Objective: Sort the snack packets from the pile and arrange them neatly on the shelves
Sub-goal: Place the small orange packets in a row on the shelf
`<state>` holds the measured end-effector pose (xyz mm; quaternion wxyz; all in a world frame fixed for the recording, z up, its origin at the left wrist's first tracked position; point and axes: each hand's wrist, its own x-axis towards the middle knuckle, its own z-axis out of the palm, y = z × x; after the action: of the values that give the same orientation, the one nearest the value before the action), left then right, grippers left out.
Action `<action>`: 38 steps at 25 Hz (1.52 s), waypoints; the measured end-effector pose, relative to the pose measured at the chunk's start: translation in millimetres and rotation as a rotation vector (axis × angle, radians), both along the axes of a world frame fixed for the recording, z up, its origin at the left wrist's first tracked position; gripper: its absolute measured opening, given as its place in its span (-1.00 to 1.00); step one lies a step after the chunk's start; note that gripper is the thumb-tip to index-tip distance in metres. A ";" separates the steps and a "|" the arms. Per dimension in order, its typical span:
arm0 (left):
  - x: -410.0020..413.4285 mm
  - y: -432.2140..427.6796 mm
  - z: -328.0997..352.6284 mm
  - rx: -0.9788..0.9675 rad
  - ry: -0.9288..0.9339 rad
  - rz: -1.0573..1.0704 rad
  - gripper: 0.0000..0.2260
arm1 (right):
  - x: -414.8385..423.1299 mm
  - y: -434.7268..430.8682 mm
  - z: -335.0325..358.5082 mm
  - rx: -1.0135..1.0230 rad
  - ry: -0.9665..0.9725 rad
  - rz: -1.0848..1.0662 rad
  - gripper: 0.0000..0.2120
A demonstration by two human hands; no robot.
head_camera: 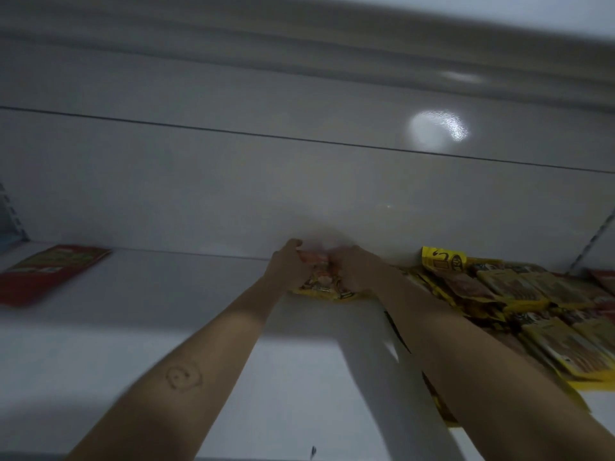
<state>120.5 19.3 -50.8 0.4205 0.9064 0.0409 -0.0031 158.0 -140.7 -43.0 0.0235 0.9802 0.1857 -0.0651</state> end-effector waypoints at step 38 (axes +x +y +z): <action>-36.2 -31.3 18.7 0.686 -0.263 -0.243 -0.55 | -67.0 -86.7 21.3 -0.256 -0.200 -0.483 -0.44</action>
<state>84.4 -12.0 -32.2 0.0909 0.9853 -0.1225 0.0772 91.0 -227.4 -21.7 0.1490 0.9866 -0.0659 0.0054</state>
